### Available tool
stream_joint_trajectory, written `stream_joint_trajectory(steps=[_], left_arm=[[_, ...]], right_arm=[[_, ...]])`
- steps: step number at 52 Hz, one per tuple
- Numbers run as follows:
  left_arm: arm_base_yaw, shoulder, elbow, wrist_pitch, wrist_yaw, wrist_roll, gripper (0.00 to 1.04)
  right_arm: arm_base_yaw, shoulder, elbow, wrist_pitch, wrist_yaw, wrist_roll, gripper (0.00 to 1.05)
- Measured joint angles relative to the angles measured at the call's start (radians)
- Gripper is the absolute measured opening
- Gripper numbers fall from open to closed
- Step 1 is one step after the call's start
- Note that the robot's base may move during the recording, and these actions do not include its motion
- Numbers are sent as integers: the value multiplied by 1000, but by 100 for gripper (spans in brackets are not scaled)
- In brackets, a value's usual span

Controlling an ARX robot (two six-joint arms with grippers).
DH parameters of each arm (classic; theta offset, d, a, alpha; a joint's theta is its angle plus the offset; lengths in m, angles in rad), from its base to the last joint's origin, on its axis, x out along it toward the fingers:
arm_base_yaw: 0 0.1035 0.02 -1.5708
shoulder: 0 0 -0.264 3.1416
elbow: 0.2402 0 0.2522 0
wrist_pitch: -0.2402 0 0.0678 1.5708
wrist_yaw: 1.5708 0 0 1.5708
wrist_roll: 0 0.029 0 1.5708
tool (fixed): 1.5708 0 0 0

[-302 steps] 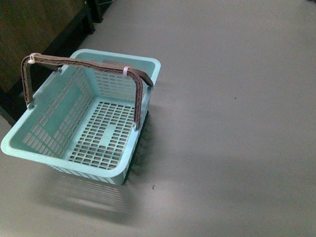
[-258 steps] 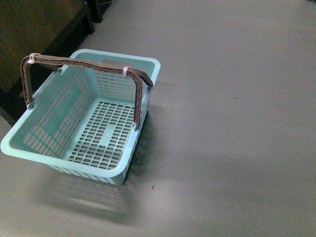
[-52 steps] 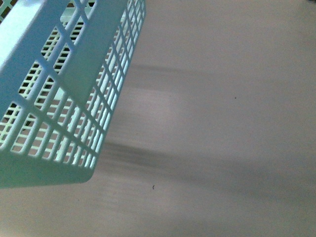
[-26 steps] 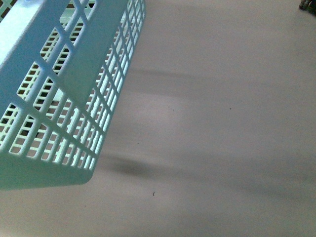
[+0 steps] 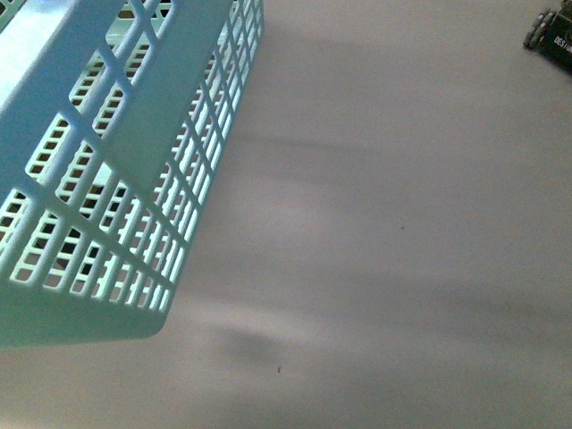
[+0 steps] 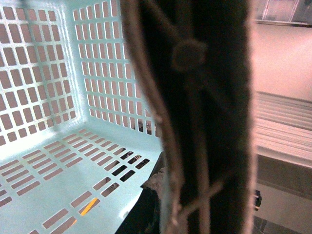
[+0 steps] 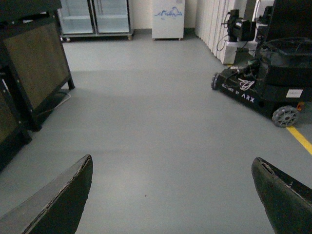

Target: Pick mango and avocado into basket

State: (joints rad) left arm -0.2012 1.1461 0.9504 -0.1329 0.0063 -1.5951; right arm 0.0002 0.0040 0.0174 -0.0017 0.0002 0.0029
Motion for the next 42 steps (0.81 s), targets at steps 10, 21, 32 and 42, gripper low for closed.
stream_joint_trajectory(steps=[10, 21, 32, 42], left_arm=[[0, 0, 0, 0, 0, 0, 5], [0, 0, 1, 0, 0, 0, 5], [0, 0, 1, 0, 0, 0, 5], [-1, 0, 1, 0, 0, 0, 5]], right_arm=[[0, 0, 0, 0, 0, 0, 96], [0, 0, 0, 0, -1, 0, 96], [0, 0, 0, 0, 0, 0, 96], [0, 0, 0, 0, -1, 0, 96]])
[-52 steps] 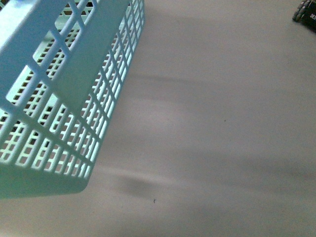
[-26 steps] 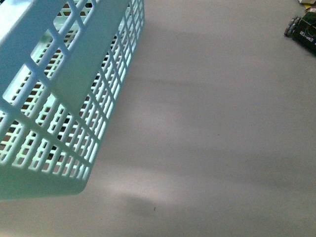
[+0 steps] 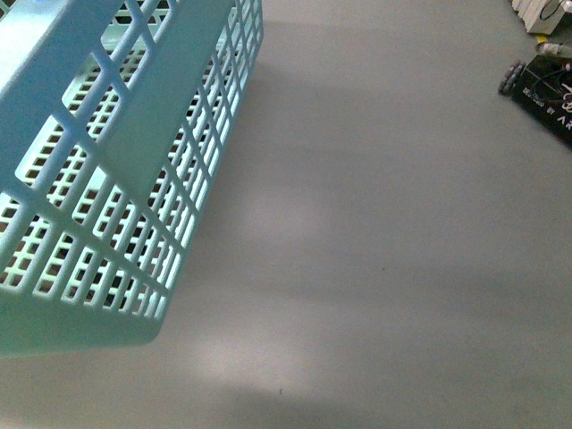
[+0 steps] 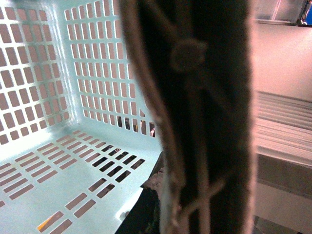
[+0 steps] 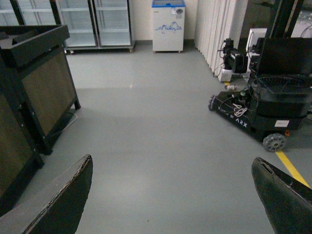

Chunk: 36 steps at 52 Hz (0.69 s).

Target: Pick mango and avocado into basket

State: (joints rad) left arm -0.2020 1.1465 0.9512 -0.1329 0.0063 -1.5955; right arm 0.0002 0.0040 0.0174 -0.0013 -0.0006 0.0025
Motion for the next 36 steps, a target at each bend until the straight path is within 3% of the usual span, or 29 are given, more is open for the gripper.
stream_joint_trajectory(steps=[36], left_arm=[[-5, -1, 3, 0, 2, -1, 5]], right_arm=[[0, 0, 0, 0, 6, 0, 96]])
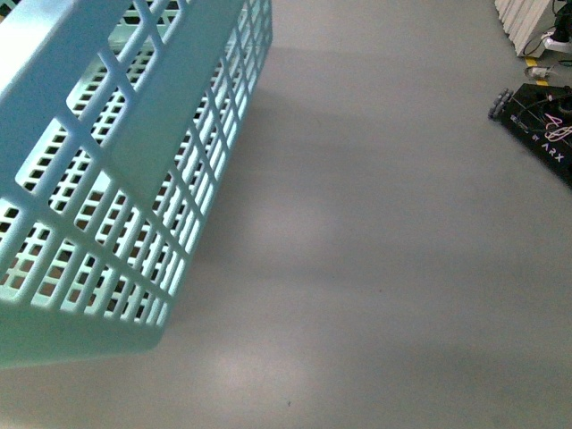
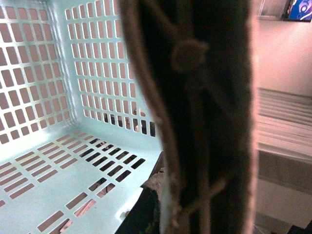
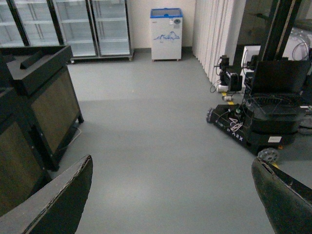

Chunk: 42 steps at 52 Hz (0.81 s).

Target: Pick mango and avocado into basket

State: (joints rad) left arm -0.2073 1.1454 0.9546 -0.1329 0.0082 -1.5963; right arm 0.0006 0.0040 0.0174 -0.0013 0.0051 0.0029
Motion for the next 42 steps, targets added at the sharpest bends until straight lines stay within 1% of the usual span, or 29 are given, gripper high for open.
stream_joint_trajectory(steps=[6, 19, 42], left_arm=[[-5, 1, 0, 0, 23, -11, 5], [-1, 1, 0, 0, -6, -8, 5], [0, 1, 0, 0, -2, -3, 5]], right_arm=[[0, 0, 0, 0, 0, 0, 96], [0, 0, 0, 0, -2, 0, 96], [0, -1, 0, 0, -6, 0, 96]])
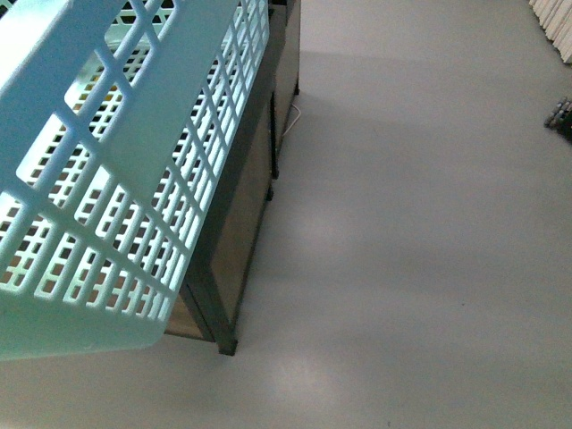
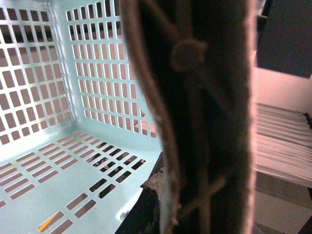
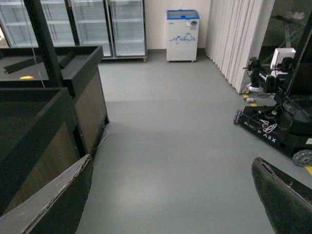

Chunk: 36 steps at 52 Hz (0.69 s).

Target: Pick mango and avocado into basket

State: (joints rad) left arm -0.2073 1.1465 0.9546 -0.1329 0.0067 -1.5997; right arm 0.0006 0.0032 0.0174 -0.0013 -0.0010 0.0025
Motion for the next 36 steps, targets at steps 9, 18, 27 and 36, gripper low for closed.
stream_joint_trajectory(steps=[9, 18, 27, 36], left_arm=[[0, 0, 1, 0, 2, 0, 5], [1, 0, 2, 0, -3, 2, 5], [1, 0, 2, 0, 0, 1, 5], [1, 0, 2, 0, -1, 1, 5]], right_arm=[[0, 0, 0, 0, 3, 0, 96], [0, 0, 0, 0, 1, 0, 96], [0, 0, 0, 0, 3, 0, 96], [0, 0, 0, 0, 3, 0, 96]])
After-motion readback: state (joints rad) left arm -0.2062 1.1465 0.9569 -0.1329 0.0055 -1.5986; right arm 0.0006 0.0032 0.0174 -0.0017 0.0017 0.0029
